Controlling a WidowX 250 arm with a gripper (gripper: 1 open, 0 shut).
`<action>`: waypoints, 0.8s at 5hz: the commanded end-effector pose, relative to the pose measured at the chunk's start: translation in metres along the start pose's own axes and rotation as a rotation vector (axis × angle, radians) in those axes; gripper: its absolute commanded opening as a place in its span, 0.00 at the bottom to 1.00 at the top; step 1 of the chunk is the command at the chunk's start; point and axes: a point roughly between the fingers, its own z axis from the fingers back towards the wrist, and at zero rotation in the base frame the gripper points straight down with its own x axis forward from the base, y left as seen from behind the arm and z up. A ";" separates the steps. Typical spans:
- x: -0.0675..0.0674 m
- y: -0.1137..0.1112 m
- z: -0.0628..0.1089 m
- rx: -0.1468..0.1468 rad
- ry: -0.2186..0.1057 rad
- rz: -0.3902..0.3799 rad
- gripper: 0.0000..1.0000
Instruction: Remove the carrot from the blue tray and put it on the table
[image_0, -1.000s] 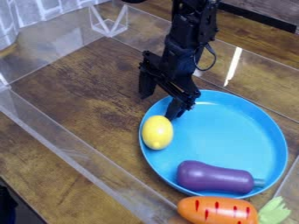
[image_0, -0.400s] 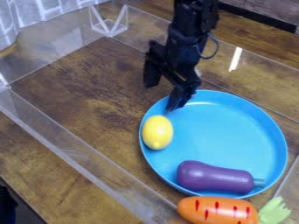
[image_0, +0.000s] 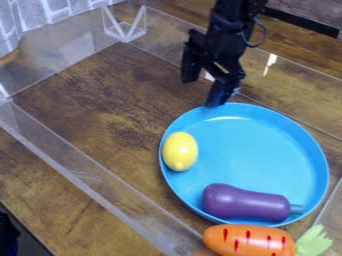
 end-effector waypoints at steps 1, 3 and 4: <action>0.001 0.004 0.029 0.022 -0.063 0.005 1.00; -0.003 -0.001 0.017 0.023 -0.058 -0.012 1.00; -0.006 -0.001 0.002 0.024 -0.051 -0.017 1.00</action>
